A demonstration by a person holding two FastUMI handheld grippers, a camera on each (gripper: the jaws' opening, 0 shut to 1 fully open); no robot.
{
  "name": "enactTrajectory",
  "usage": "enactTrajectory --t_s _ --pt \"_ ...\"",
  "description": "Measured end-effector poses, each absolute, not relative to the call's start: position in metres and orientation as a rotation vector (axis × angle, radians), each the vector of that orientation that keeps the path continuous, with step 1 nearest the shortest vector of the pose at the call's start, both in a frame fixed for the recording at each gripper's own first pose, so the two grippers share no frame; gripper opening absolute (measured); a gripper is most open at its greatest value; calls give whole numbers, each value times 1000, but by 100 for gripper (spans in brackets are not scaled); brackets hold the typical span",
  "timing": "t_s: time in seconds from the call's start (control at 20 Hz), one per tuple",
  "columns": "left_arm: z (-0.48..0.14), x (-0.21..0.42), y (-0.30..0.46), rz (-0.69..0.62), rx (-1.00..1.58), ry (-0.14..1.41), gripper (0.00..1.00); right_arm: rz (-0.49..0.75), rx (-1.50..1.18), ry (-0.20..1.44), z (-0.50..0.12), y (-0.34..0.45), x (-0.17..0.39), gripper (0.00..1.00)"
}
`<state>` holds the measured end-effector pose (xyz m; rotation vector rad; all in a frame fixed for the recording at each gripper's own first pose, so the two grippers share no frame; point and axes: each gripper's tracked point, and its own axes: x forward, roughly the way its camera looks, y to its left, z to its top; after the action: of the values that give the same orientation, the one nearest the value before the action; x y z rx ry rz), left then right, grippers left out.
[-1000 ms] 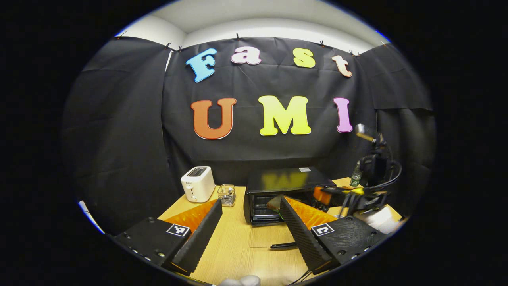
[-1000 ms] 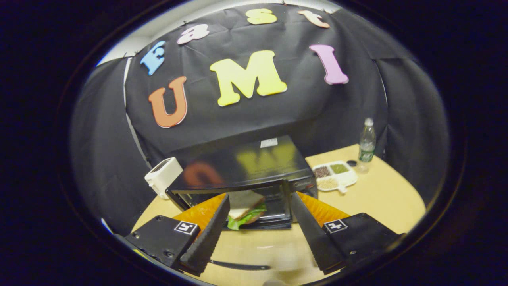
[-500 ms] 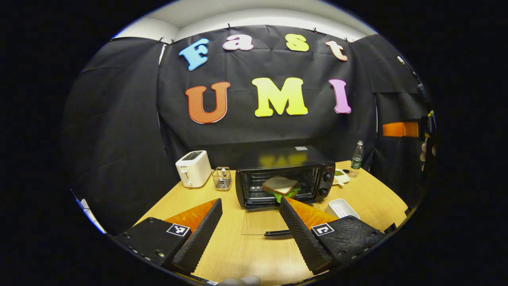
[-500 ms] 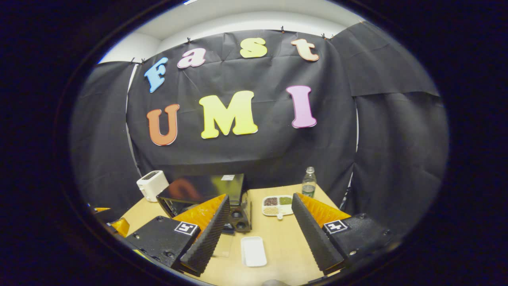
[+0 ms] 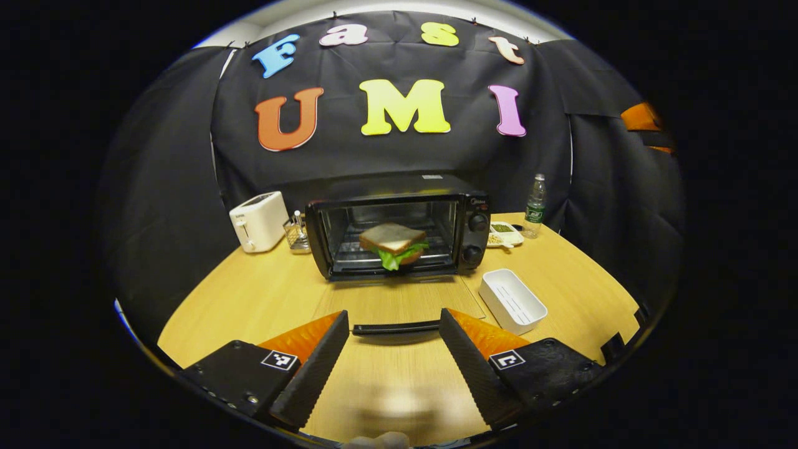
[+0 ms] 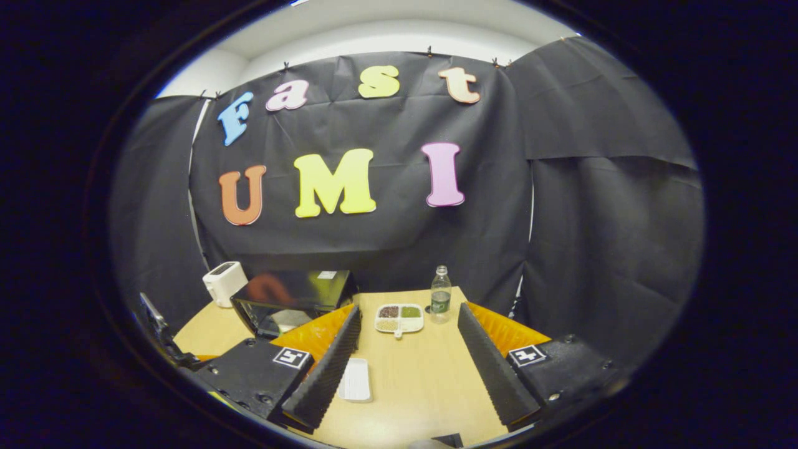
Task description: Open the electric oven with the left hand, put the food in, and close the electric oven.
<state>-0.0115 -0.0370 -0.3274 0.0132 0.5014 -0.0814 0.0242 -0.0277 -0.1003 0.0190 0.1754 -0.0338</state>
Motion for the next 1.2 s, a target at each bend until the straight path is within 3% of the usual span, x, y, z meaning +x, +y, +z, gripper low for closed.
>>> enactTrajectory --t_s 0.7,1.2 --pt "-443 18 -38 -53 -32 669 96 -116 -44 249 -104 -66 0 91" --pt "-442 30 -36 -59 -39 681 96 -114 -45 278 -108 -65 15 91"
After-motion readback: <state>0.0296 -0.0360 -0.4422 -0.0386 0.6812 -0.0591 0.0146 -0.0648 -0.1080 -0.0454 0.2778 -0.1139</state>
